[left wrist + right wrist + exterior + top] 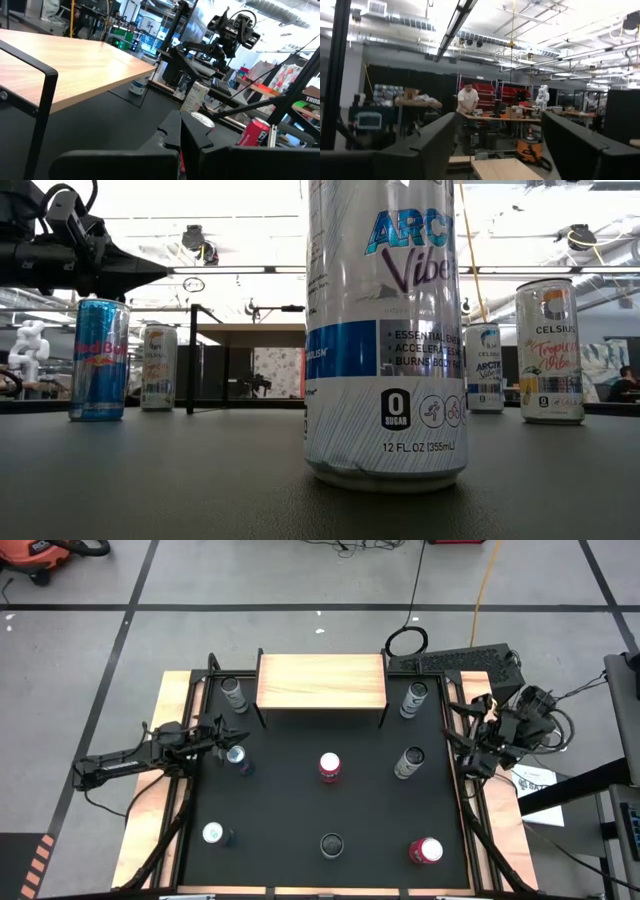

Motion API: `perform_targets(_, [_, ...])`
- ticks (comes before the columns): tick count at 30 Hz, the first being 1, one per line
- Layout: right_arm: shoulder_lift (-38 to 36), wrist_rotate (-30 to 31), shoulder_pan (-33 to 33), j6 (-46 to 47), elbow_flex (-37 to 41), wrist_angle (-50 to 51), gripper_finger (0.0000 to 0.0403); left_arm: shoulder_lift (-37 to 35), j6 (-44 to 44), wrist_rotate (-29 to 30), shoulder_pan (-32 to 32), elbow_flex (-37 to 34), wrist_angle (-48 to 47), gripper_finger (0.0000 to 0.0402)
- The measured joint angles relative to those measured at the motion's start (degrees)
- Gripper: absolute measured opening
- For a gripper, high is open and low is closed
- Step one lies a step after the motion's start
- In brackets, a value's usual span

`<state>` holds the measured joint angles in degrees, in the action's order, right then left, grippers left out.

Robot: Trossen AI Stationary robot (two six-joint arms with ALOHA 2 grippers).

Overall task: Place canned beverage on shelf
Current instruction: Put the bottom white-yellow soda can on the shelf

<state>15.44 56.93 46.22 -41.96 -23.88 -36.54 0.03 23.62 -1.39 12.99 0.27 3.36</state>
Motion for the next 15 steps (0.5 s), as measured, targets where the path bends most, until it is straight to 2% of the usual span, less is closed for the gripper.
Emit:
perform_targets(4, [1.89, 0.00, 0.00, -0.53, 0.00, 0.07, 0.0319, 0.00, 0.00, 0.00, 0.00, -0.01, 0.00, 0.0000])
perform_targets(7, [2.52, 0.00, 0.00, 3.40, 0.00, 0.50, 0.0336, 0.00, 0.02, 0.01, 0.00, 0.00, 0.00, 0.0000])
perform_targets(15, [3.28, 1.69, 0.02, 12.33, 0.00, 9.52, 0.0340, 0.00, 0.30, 0.01, 0.00, 0.01, 0.00, 0.0000])
